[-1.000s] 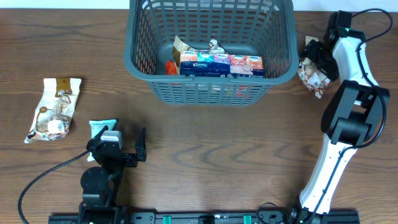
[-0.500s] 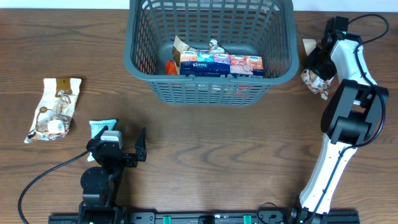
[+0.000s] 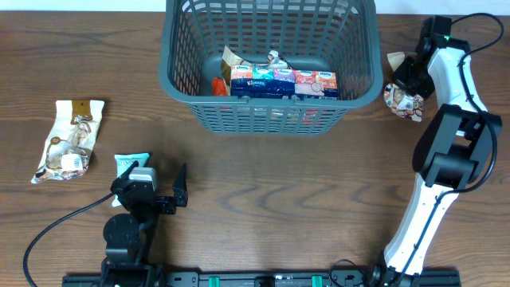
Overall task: Pack container
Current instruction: 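Reach the right gripper to the back-right PanTree bag and grasp it, then carry the PanTree bag into the basket and release it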
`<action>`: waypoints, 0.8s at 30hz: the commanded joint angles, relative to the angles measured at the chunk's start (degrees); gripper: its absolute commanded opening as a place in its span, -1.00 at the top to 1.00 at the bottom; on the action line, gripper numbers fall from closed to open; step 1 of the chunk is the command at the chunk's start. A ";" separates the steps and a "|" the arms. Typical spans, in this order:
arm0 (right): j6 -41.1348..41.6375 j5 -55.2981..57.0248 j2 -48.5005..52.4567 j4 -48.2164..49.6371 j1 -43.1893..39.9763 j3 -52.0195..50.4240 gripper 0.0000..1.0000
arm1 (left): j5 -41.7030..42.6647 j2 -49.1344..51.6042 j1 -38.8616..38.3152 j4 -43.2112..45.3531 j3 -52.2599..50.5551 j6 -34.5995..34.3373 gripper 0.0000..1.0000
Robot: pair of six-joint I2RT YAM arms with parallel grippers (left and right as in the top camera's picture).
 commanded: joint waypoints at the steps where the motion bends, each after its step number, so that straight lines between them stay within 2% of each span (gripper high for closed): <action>1: -4.48 -3.56 -1.95 -0.98 -0.02 -1.53 0.98 | 1.25 0.00 -0.17 -1.51 -1.16 -0.31 -0.97; 14: -16.50 -3.67 -29.64 4.59 1.49 -1.51 0.97 | 1.25 0.00 -0.17 -1.51 -1.16 -0.28 -0.97; 20: -35.12 -7.02 -38.86 7.17 6.73 -1.51 0.97 | 1.25 0.00 -0.17 -1.51 -1.16 -0.28 -0.97; 24: -54.34 -12.52 -41.44 4.61 12.72 -1.51 0.97 | 1.25 0.00 -0.17 -1.51 -1.16 -0.28 -0.97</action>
